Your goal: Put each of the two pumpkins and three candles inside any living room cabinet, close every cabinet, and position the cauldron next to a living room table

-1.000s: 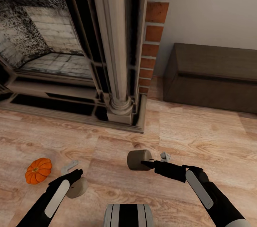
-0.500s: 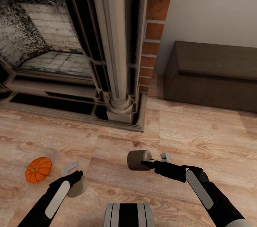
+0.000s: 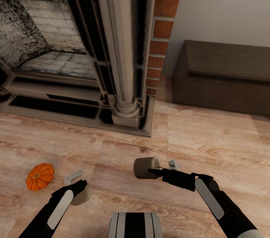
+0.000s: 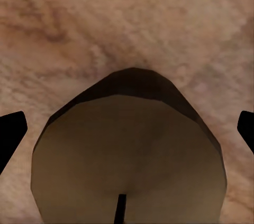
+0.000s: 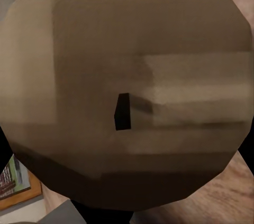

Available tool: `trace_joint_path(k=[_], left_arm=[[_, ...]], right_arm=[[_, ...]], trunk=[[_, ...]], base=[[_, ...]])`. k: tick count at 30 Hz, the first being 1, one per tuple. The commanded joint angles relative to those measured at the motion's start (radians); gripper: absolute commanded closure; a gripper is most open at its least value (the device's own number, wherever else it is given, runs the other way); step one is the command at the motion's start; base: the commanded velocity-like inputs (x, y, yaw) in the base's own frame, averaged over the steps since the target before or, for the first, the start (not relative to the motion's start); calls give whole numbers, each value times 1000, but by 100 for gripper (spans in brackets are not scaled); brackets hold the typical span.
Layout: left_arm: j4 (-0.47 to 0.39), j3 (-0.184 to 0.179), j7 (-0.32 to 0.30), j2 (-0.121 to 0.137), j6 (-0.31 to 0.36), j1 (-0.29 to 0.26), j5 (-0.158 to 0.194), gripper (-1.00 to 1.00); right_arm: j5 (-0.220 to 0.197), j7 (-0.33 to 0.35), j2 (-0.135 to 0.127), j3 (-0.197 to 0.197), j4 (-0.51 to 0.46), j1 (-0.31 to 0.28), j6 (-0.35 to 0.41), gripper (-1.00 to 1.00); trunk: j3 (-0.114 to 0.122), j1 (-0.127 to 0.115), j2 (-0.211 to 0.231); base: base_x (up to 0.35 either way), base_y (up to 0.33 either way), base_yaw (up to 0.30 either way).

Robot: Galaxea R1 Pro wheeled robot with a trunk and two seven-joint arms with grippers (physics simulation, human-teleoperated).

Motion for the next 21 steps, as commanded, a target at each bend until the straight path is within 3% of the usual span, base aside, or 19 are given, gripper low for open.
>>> trace_joint_path(k=[1, 21], left_arm=[[-2, -4, 9, 1, 1, 0, 10, -100], [-2, -4, 8, -1, 9, 0, 12, -100]], right_arm=[[-5, 0, -1, 1, 0, -1, 4, 100], [-5, 0, -1, 1, 0, -1, 4, 100]], trunk=[[-1, 0, 0], [-12, 1, -1]], base=[[0, 0, 0], [0, 0, 0]])
